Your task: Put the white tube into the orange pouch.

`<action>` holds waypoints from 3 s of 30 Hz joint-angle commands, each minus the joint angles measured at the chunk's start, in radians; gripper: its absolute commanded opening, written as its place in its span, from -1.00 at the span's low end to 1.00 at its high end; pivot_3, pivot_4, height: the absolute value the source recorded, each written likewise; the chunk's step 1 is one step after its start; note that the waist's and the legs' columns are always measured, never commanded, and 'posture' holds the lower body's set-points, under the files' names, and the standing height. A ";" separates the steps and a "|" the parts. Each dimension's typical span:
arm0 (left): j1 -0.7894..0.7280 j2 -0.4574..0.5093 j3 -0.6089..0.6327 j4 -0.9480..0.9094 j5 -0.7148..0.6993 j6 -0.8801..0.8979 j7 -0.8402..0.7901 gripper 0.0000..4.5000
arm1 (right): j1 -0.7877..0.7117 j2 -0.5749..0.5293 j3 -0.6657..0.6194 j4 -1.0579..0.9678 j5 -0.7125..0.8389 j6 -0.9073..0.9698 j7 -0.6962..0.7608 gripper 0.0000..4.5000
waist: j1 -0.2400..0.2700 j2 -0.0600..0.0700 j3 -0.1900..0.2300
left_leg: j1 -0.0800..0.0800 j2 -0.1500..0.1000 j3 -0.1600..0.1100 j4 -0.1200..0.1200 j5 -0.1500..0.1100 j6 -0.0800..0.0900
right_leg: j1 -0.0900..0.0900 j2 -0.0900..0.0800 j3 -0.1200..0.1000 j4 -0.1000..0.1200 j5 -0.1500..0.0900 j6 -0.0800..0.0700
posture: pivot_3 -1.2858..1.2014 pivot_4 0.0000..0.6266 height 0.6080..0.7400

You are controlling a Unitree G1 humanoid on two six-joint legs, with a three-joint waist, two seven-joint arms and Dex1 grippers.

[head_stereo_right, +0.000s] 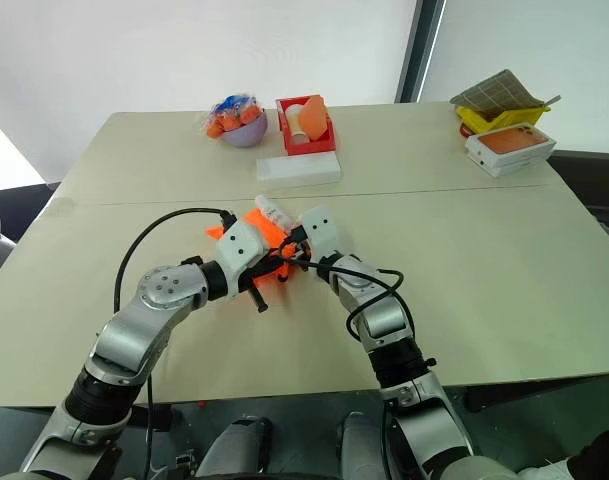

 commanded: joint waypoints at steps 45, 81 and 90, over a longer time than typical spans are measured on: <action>-0.287 0.215 0.335 0.491 -0.473 0.173 -0.317 -1.00 | 0.405 -0.231 0.093 -0.606 0.165 0.091 0.214 -0.52 | -0.001 -0.002 0.000 | 0.000 0.000 0.000 0.000 0.000 0.000 | 0.000 0.000 0.000 -0.001 -0.002 0.003 | 0.03 -0.52 1.00; -0.101 0.182 0.213 0.109 -0.533 0.263 -0.258 -1.00 | 0.102 0.079 0.025 -0.315 0.106 0.238 -0.121 -0.52 | -0.002 -0.001 0.000 | 0.000 0.000 0.000 -0.001 0.000 0.000 | -0.002 0.000 0.000 0.000 0.000 -0.002 | 0.03 -0.52 1.00; -0.026 0.152 0.228 0.054 -0.552 0.273 -0.180 -1.00 | 0.048 0.102 -0.004 -0.223 0.081 0.228 -0.172 -0.52 | -0.002 -0.001 0.000 | 0.000 0.000 0.000 -0.001 0.000 0.000 | -0.002 0.000 0.000 0.000 0.000 -0.002 | 0.03 -0.52 1.00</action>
